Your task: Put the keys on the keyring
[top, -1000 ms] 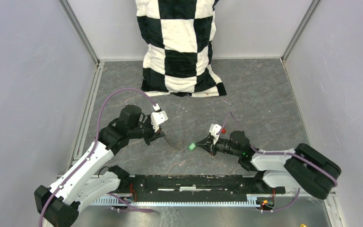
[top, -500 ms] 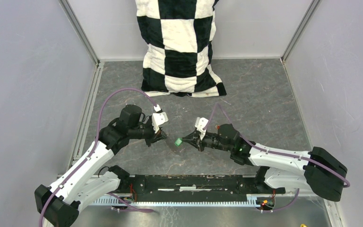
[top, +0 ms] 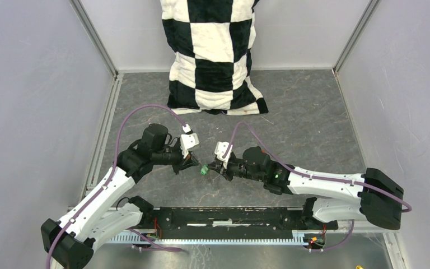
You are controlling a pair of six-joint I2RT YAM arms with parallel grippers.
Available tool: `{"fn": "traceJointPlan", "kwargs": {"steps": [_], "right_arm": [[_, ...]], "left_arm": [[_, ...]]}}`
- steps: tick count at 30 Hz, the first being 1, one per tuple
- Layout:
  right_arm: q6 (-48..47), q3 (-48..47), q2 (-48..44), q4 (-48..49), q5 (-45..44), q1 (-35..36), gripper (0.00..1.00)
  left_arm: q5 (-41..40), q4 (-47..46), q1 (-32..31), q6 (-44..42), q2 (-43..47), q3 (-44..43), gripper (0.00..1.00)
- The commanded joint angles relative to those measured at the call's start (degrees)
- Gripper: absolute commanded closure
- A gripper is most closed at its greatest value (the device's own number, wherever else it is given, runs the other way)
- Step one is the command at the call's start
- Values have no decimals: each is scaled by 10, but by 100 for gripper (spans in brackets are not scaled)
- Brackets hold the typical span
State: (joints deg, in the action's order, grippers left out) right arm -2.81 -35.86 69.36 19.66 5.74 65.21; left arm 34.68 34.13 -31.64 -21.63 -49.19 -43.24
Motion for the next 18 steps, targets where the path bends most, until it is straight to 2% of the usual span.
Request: {"fn": "traceJointPlan", "kwargs": {"steps": [1, 9, 18], "right_arm": [[15, -16, -5, 39, -8, 6, 100], [27, -44, 20, 51, -35, 20, 100], [27, -51, 38, 80, -117, 45, 100]], "left_arm": [[19, -23, 0, -9, 4, -24, 98], [5, -23, 0, -8, -1, -25, 98], [-16, -23, 0, 3, -12, -30, 98]]}}
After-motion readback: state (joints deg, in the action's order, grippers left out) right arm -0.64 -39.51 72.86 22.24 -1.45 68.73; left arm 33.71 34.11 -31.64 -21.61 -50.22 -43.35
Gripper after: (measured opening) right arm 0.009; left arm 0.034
